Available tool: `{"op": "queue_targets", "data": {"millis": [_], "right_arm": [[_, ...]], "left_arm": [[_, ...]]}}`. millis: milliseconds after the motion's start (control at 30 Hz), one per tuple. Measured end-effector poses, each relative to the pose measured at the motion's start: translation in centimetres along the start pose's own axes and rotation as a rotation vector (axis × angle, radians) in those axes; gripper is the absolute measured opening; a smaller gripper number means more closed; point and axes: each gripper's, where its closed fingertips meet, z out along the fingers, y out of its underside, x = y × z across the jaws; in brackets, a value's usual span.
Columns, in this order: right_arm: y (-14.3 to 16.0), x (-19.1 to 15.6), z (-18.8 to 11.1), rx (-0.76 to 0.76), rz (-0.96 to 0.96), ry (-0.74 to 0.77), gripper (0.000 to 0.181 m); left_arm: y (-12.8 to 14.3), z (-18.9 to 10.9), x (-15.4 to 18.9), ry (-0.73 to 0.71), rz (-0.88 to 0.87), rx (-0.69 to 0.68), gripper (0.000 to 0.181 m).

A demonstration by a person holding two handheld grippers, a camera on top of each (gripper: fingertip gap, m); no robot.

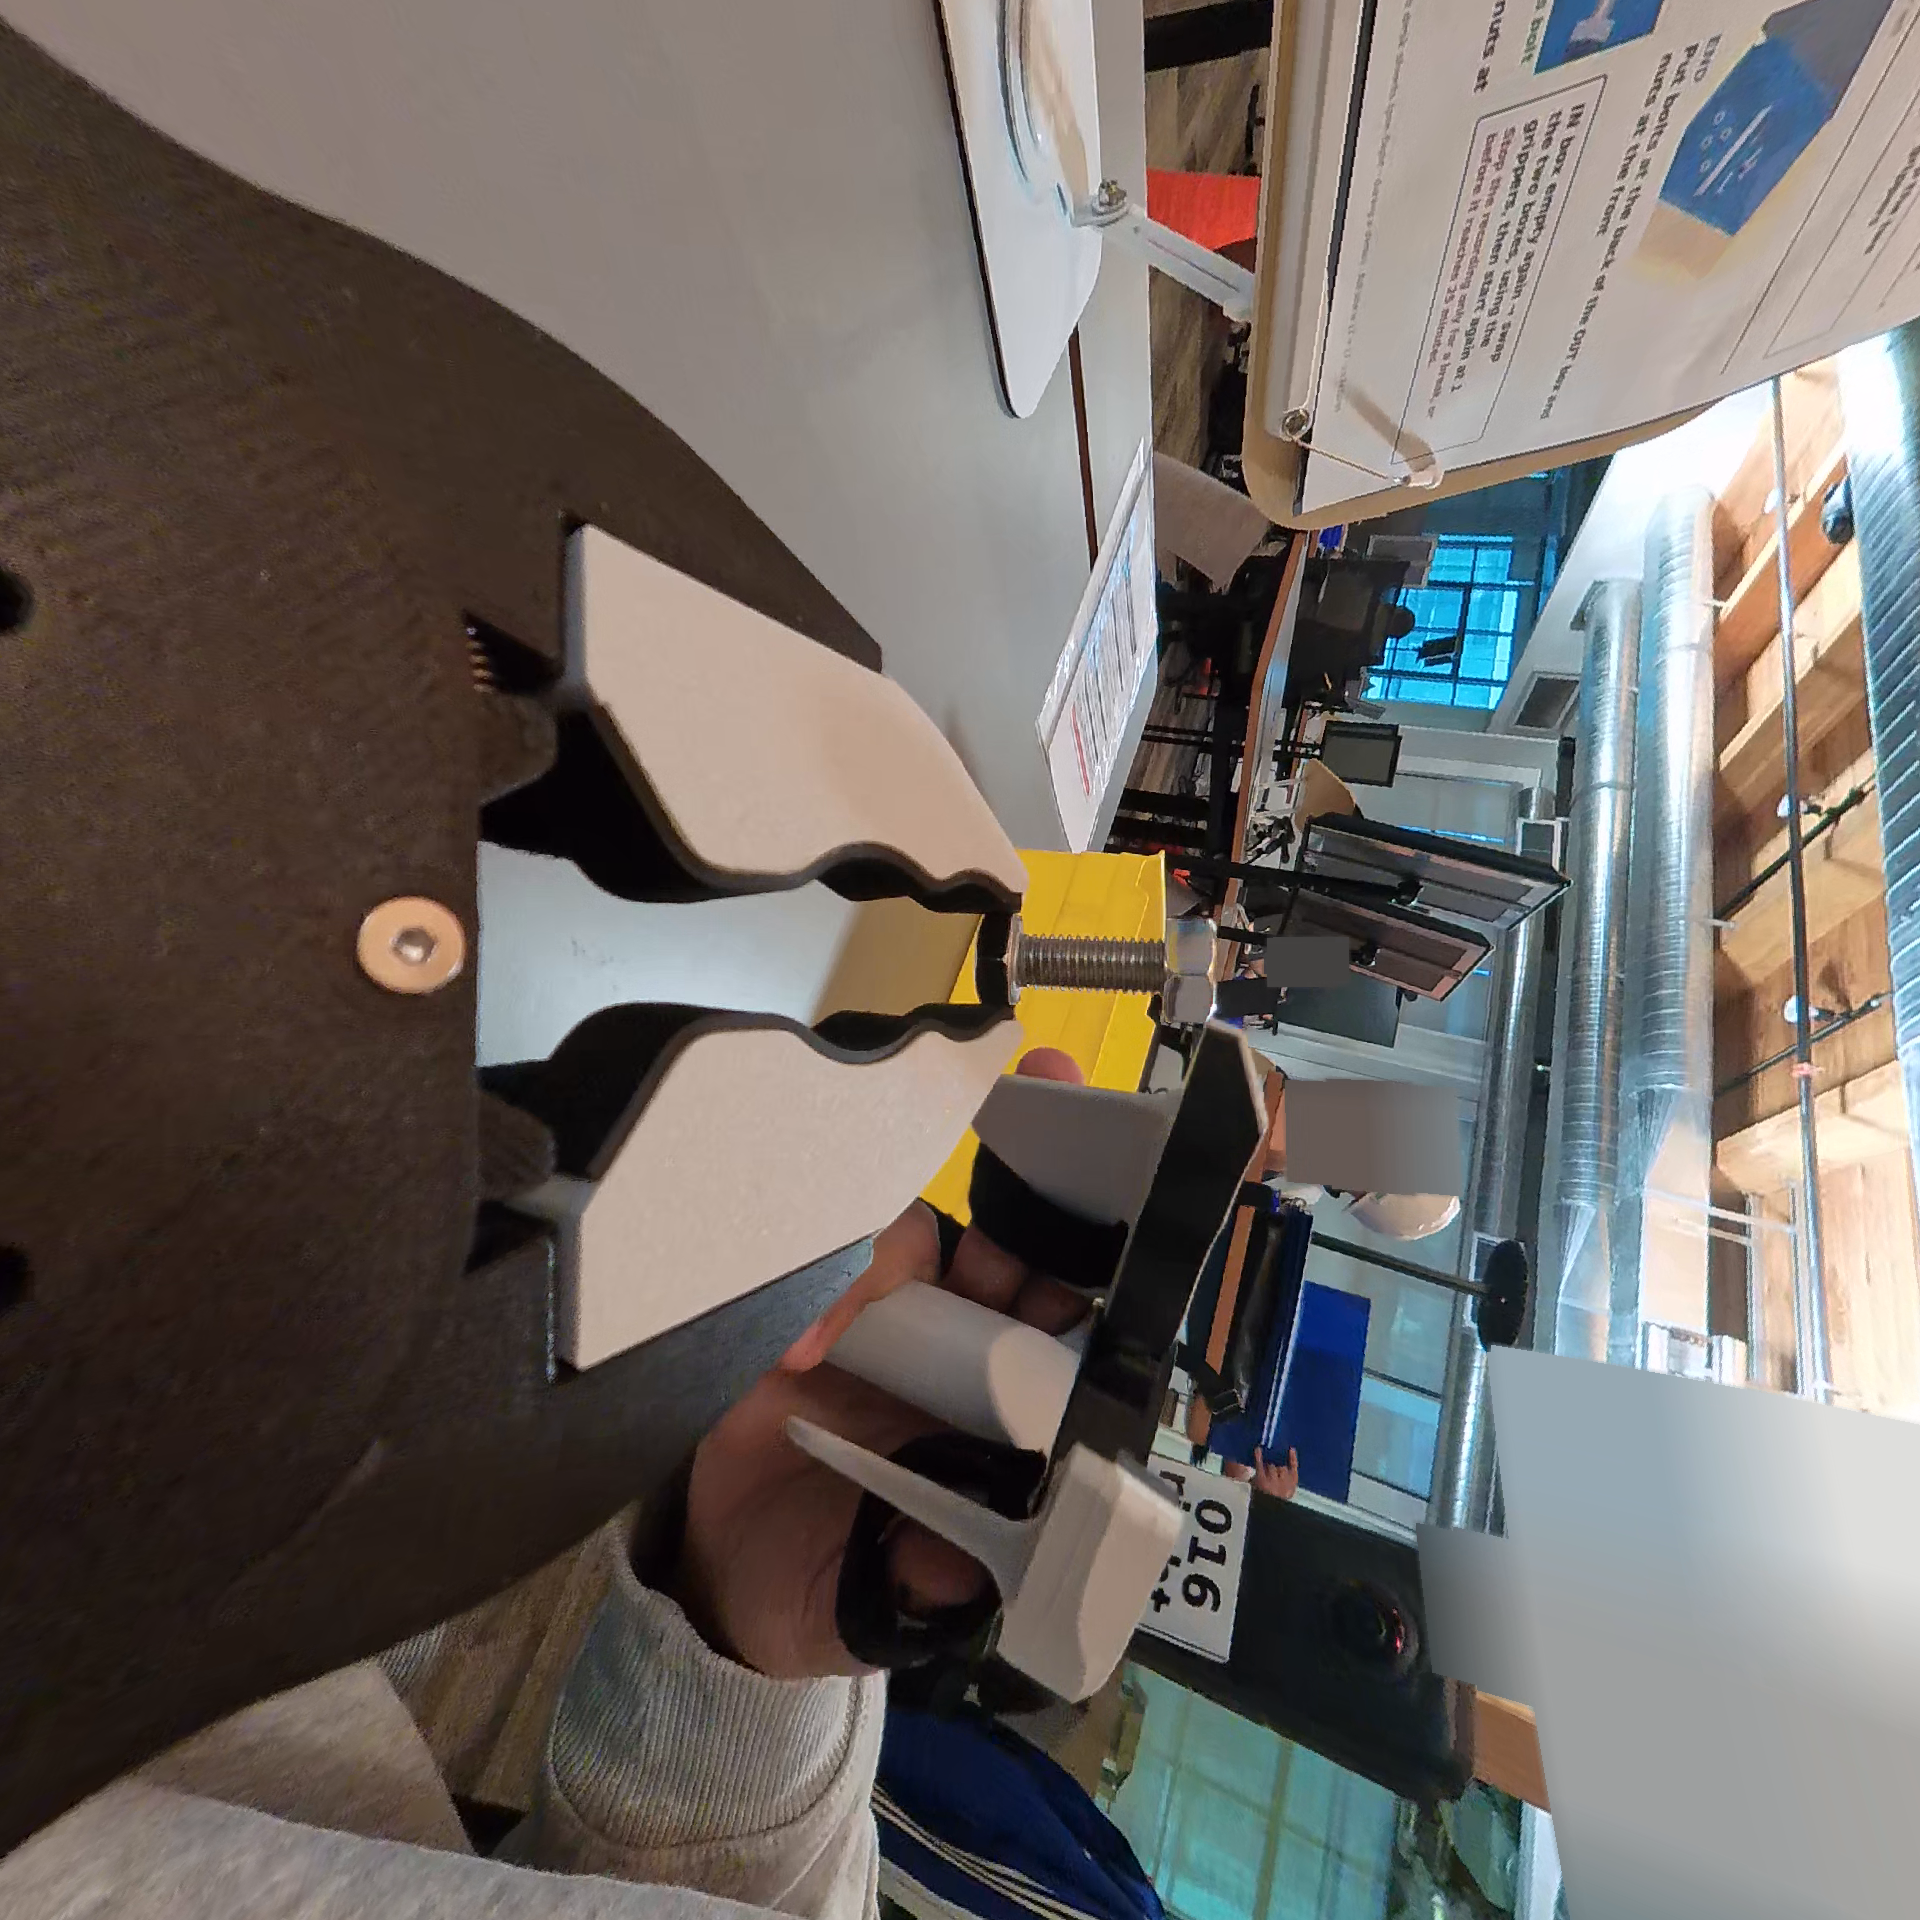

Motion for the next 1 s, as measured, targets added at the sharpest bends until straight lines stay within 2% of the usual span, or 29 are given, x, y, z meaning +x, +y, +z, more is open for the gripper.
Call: {"op": "queue_targets", "data": {"millis": [200, 333, 533, 667, 767, 1000], "right_arm": [[0.6, -0.1, 0.3, -0.017, 0.035, -0.013, 0.075], [0.8, -1.3, 0.4, -0.039, 0.001, -0.065, 0.061], [0.2, 0.1, 0.1, -0.004, 0.002, 0.009, 0.073], [0.7, -0.2, 0.3, -0.016, 0.031, -0.012, 0.076], [0.8, -1.3, 0.5, -0.039, 0.008, -0.06, 0.066], [0.1, 0.3, 0.0, 0.002, 0.011, 0.018, 0.073]], "left_arm": [[0.1, 0.0, 0.1, 0.001, 0.003, -0.007, 0.017], [0.1, 0.0, -0.3, -0.01, -0.006, -0.007, 0.017], [0.1, 0.0, -0.1, -0.002, -0.005, -0.005, 0.017], [0.1, 0.0, -0.1, -0.005, -0.006, -0.008, 0.017], [0.1, 0.0, -0.2, -0.01, -0.009, -0.008, 0.017], [0.0, 0.0, -0.1, -0.005, -0.009, -0.004, 0.017]]}}
